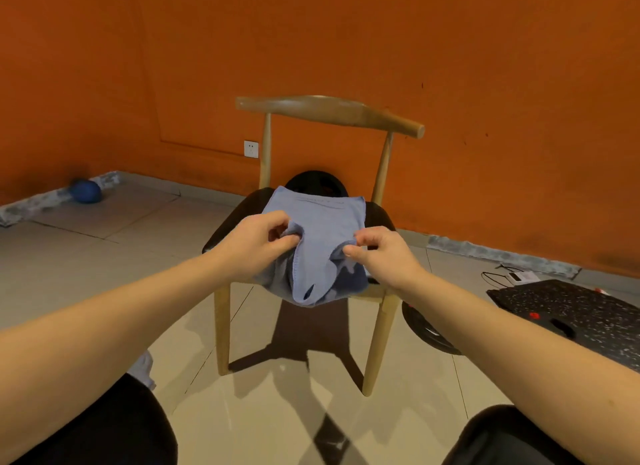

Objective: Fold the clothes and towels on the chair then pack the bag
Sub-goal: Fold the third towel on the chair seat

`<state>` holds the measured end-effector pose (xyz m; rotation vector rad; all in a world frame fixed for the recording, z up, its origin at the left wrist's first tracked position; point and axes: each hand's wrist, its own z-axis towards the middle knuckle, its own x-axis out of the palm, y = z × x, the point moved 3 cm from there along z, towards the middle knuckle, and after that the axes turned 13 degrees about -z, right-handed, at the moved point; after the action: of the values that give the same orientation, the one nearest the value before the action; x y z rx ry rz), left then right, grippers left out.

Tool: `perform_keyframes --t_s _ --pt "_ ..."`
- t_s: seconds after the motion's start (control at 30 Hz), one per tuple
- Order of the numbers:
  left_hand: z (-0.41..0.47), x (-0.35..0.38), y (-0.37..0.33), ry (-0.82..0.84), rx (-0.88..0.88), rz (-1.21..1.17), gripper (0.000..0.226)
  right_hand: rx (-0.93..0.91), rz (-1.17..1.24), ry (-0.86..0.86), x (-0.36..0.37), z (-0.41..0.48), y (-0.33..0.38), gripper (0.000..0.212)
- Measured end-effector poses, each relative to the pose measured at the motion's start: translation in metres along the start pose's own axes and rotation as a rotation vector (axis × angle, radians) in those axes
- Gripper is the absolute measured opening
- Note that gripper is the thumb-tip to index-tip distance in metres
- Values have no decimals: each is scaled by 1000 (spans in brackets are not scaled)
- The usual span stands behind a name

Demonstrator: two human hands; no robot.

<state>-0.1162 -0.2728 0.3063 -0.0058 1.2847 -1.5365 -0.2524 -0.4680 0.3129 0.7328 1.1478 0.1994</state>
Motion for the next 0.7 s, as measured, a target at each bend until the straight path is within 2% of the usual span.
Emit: perform_keyframes --t_s 0.3,0.6,0.7 --pt "-5 -74 -56 -262 -98 -218 11 37 189 -177 -78 -13 6 20" --pt "-13 -97 -80 -273 -167 -223 23 55 266 -157 -117 -18 4 22" --pt "-7 -97 -70 -284 -223 -273 32 69 207 -158 -114 -6 0 18"
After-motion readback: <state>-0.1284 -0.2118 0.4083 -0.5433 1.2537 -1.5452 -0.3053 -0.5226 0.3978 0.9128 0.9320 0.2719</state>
